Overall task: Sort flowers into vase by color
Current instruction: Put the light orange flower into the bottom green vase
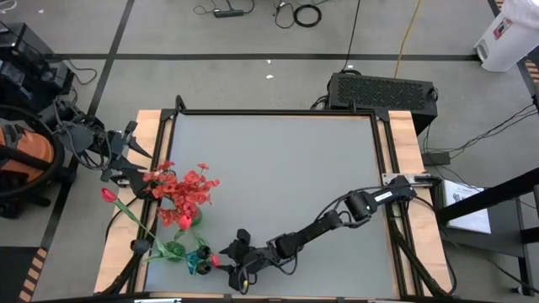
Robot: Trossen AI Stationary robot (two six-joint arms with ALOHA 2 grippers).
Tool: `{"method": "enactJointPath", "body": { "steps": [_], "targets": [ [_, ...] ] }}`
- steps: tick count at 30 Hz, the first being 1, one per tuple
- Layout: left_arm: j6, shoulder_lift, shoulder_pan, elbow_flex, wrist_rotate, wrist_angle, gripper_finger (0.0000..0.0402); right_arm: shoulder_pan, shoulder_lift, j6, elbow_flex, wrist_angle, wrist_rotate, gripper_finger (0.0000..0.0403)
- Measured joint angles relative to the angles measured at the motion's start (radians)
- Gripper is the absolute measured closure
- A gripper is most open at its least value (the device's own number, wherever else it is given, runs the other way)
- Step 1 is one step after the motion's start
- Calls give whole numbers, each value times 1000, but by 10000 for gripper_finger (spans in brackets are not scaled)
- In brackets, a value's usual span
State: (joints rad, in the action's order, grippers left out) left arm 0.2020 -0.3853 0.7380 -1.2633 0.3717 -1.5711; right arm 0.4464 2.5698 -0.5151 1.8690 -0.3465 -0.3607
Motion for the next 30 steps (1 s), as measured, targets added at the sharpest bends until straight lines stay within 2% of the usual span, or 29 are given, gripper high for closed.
{"method": "enactJointPath", "body": {
  "steps": [14, 30],
  "targets": [
    [0, 0, 0, 0, 0, 0, 228, 7, 11, 26, 0, -144, 28, 182],
    [0, 0, 0, 0, 0, 0, 228, 2, 17, 13, 0, -50, 51, 197]
  ]
}}
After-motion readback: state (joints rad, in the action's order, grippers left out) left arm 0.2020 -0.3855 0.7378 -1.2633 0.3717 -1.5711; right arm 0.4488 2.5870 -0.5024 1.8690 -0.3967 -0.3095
